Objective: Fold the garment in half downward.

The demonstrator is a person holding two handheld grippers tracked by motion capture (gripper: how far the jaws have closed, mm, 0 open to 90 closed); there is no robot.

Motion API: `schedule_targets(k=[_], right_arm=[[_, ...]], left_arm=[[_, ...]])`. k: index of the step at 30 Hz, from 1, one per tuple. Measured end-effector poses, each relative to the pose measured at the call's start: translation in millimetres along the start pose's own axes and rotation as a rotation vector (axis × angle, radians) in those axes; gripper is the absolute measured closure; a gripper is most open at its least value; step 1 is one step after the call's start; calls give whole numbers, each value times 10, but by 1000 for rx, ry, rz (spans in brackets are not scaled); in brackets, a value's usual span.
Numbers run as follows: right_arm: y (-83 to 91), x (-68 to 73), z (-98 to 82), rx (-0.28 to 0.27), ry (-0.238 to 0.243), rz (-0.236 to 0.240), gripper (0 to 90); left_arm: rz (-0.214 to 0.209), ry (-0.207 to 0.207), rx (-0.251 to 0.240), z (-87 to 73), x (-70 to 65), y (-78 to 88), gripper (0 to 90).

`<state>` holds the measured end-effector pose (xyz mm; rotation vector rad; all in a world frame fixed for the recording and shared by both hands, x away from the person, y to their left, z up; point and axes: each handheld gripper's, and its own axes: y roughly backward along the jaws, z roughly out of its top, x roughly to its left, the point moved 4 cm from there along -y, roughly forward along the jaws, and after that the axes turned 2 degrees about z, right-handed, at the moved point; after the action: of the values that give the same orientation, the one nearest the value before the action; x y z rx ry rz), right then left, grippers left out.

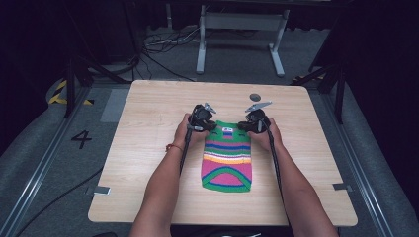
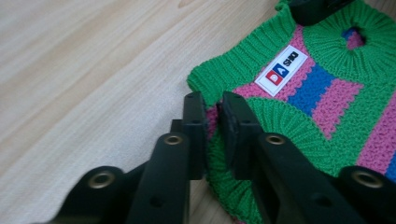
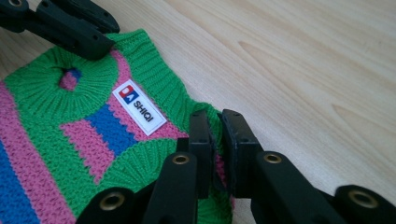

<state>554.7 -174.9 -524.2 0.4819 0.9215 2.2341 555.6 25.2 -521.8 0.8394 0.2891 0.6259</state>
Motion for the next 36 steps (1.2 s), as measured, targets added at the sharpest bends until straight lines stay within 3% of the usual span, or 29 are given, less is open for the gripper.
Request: schedule_targets(k=[7, 13, 19, 23, 36], right_arm=[[115, 41, 97, -60, 35, -8, 846], [202, 46, 206, -112, 76, -36, 847], [260, 38, 265, -137, 89, -27, 847], [328, 74, 275, -164, 99, -1, 847], [531, 271, 221, -199, 166, 69, 845]], left_arm=[[42, -28, -46, 74, -44, 99, 832], [84, -36, -76, 137, -1, 177, 834], [92, -47, -99, 176, 7, 262, 837], [72, -56, -117, 162, -27, 356, 838], [82, -203, -100, 61, -230, 604, 840]])
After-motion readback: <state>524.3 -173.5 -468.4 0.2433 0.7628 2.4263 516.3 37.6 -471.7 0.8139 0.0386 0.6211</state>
